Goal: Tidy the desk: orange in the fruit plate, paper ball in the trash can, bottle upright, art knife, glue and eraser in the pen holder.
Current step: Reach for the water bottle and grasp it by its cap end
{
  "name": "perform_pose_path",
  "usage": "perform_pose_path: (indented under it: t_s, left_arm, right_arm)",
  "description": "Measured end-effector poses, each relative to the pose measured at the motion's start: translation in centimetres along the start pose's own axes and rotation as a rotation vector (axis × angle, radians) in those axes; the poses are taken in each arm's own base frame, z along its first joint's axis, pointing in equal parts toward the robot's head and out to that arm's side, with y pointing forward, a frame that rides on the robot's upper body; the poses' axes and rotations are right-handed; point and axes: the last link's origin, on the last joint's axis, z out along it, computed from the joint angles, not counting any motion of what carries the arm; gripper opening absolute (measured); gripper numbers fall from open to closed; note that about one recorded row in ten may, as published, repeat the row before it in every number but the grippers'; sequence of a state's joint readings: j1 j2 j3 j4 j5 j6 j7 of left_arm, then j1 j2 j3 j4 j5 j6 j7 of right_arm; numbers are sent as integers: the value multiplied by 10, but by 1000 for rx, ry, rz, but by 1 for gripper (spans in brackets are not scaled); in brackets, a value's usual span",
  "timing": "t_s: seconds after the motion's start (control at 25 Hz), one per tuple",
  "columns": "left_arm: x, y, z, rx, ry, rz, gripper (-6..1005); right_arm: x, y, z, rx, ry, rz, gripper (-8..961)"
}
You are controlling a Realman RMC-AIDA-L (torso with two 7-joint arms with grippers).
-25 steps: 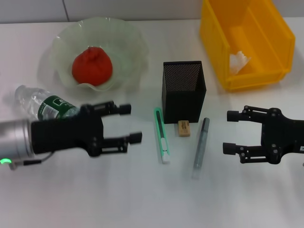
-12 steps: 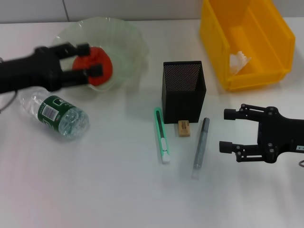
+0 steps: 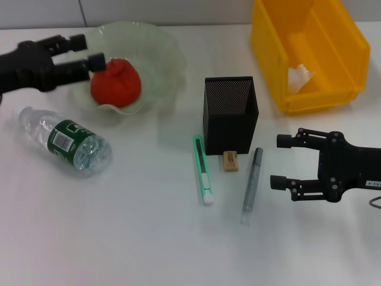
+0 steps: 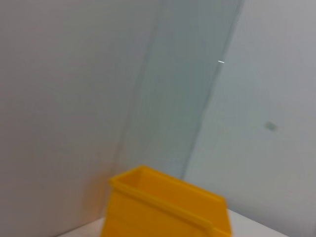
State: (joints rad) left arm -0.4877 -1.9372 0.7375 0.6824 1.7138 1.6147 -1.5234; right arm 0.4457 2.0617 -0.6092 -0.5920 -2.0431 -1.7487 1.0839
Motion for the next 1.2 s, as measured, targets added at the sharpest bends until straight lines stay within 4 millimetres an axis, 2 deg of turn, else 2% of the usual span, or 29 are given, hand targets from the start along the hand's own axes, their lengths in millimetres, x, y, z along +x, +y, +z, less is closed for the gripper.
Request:
perform_pose_path:
  t_s: [0.08,0.32,0.52,0.72,1.04,1.08,1.2]
  left_arm:
    - [0,9,4,-64,-18,36,778]
    - [2,11,3,-87,-37,62,778]
    - [2,1,3,-12,-39,19,777]
    - [-10,-17,-3,133,-77,-120,777]
    - [-17,-20,-10,170,-78,-156,776]
    - [-21,-22,-17,206,-57,-176,776]
    - [-23,-19,-15,194,-48,-187,776]
  right_arm:
    - [1,0,-1,3,0,2,835]
    - [2,1,-2,8,-3,-17,834]
    - [3,2,3,3,-10,-13,834]
    - [4,2,3,1,-11,-11,835]
    - [6,4,3,1,-9,-18,834]
    - [6,4,2,2,-9,-20,834]
    - [7,4,2,5,-9,-29,835]
